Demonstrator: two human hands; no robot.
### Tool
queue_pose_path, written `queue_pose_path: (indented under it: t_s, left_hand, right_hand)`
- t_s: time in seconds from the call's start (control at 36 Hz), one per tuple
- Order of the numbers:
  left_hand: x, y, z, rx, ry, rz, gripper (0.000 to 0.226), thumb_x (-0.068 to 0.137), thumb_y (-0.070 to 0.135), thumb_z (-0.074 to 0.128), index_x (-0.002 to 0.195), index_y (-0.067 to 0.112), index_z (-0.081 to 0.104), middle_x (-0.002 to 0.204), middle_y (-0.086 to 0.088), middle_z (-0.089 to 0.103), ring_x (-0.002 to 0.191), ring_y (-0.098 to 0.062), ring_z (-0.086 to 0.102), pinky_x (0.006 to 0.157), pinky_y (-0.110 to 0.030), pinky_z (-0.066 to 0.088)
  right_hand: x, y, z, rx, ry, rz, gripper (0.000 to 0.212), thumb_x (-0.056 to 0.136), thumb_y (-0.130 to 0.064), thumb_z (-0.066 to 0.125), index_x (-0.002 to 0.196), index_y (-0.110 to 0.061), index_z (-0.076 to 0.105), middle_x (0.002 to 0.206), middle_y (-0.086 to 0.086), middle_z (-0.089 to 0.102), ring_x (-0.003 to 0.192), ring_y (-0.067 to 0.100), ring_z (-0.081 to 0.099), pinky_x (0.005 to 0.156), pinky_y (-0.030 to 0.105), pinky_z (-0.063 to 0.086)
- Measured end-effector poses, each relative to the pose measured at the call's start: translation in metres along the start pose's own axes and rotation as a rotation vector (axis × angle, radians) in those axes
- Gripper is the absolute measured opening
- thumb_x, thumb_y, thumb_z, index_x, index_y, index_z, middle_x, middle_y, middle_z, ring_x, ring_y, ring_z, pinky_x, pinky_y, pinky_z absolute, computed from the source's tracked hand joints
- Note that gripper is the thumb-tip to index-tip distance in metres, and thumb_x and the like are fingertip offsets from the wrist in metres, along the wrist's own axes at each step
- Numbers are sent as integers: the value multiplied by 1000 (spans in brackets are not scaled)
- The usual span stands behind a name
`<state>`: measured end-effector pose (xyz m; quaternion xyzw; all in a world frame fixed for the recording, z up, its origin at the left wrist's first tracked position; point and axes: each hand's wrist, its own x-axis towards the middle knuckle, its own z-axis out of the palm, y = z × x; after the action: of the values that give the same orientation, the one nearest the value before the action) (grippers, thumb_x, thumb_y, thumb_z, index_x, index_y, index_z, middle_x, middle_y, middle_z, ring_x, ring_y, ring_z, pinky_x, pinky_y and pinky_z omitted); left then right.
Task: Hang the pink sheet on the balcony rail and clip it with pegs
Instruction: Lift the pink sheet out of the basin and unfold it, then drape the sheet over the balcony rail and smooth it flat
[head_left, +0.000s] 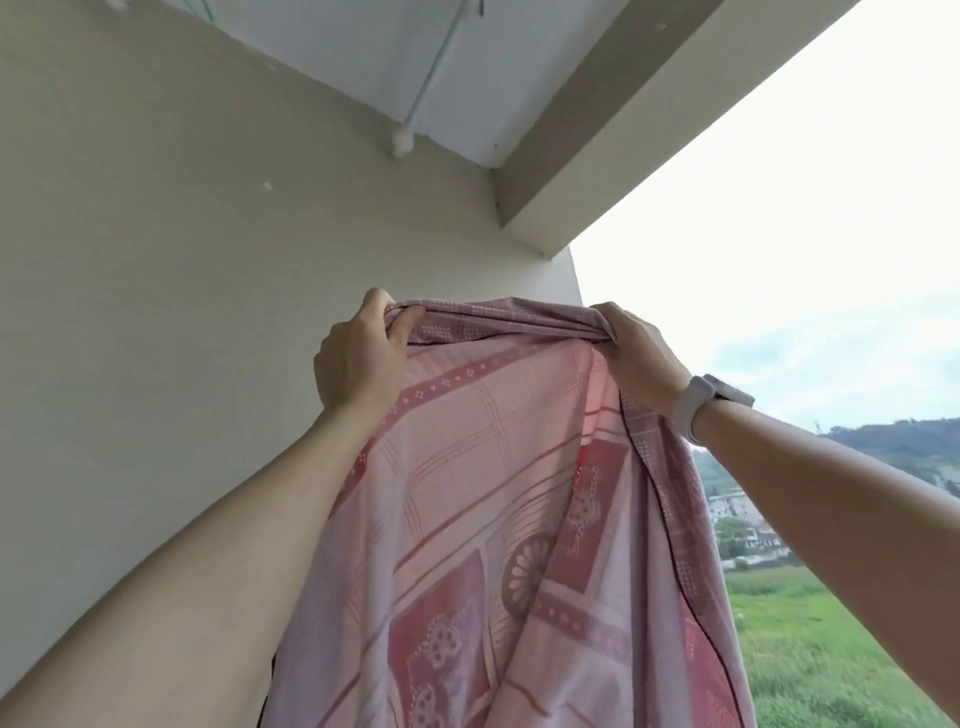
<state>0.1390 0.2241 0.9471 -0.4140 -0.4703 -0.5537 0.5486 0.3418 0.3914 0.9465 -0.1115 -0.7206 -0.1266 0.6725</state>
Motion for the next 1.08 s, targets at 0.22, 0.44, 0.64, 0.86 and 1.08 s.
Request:
queue_pose_path:
  t_s: [0.22, 0.44, 0.64, 0.86, 1.08]
  left_hand:
    - [22, 118, -48, -77, -28, 35, 33, 90, 45, 50, 85, 12, 51, 72, -3, 54, 68, -27, 42, 57, -32, 29]
    - [-31, 197, -106, -236, -193, 107, 31, 88, 44, 53, 80, 14, 51, 68, -1, 57, 67, -27, 54, 57, -34, 39]
    - [-73, 250, -171, -314, -417, -66, 30, 89, 40, 53, 75, 13, 57, 64, 2, 55, 65, -19, 50, 61, -32, 35]
    - [-133, 363, -236, -398, -517, -218, 30, 92, 35, 50, 75, 10, 57, 60, 9, 51, 55, -5, 42, 48, -15, 31]
    - [-130, 520, -295, -539, -384, -174, 32, 92, 35, 50, 67, 14, 47, 59, 10, 46, 51, -2, 40, 46, -11, 32]
  right_hand:
    - [-9, 3, -113, -142, 20, -89, 25, 95, -13, 43, 116, -1, 39, 86, 10, 53, 68, 25, 50, 57, 28, 34]
    - [-88, -7, -234, -359, -235, -289, 42, 91, -40, 36, 114, -4, 42, 99, 14, 60, 58, 29, 57, 48, 34, 46]
    - [-139, -39, -329, -310, -304, -301, 42, 94, -36, 31, 107, 1, 49, 88, 15, 62, 49, 24, 53, 45, 28, 44]
    - [-172, -61, -452, -215, -312, -49, 18, 97, -13, 40, 104, 0, 50, 84, 14, 64, 62, 27, 59, 53, 36, 51]
    - [-204, -71, -539, -7, -271, 191, 14, 99, -17, 33, 93, -9, 42, 65, 0, 51, 58, 34, 57, 49, 43, 51]
